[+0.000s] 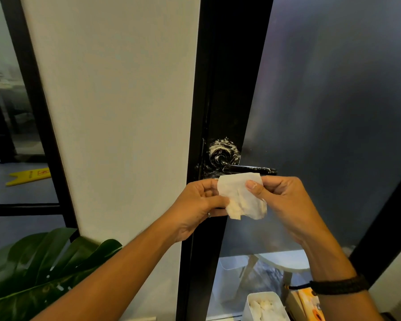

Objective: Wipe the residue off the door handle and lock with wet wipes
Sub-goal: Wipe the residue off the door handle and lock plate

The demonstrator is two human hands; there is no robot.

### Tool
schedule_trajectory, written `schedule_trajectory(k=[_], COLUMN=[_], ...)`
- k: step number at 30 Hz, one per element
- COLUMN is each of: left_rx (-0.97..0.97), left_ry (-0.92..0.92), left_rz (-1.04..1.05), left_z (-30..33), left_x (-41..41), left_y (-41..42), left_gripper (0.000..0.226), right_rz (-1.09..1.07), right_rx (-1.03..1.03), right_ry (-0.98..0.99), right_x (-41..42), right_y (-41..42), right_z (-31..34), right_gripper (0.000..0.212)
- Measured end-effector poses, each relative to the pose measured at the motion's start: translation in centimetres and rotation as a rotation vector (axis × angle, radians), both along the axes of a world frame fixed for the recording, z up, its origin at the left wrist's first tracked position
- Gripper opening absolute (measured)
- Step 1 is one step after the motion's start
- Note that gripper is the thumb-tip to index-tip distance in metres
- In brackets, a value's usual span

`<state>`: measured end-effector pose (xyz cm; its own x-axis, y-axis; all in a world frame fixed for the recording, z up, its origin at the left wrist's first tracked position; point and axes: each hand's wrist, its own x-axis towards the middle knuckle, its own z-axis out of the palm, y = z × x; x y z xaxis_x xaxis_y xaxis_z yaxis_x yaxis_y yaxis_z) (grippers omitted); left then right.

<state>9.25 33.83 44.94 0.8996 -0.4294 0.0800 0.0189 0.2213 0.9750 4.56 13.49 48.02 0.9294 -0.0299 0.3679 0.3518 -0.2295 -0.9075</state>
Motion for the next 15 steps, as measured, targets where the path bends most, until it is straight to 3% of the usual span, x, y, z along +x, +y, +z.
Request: schedule_trajectory(k=[9, 15], left_rx=[0.157, 0.364], left_ry=[-0.102, -0.252], left_rz=[0.104, 0.369], left_z=[-0.4, -0.4], left_x=[0.7, -0.2], left_y=[0.4, -0.6], left_gripper=[0.02, 0.022], right_rz=[-0.112, -0.322], right_rx=[0.067, 0.024], right_ry=[0.122, 0.139], right_x=[0.7, 0.9], right_y=[-0.1, 1.6], right_z=[-1.1, -1.9], right_gripper=[0.012, 0.02])
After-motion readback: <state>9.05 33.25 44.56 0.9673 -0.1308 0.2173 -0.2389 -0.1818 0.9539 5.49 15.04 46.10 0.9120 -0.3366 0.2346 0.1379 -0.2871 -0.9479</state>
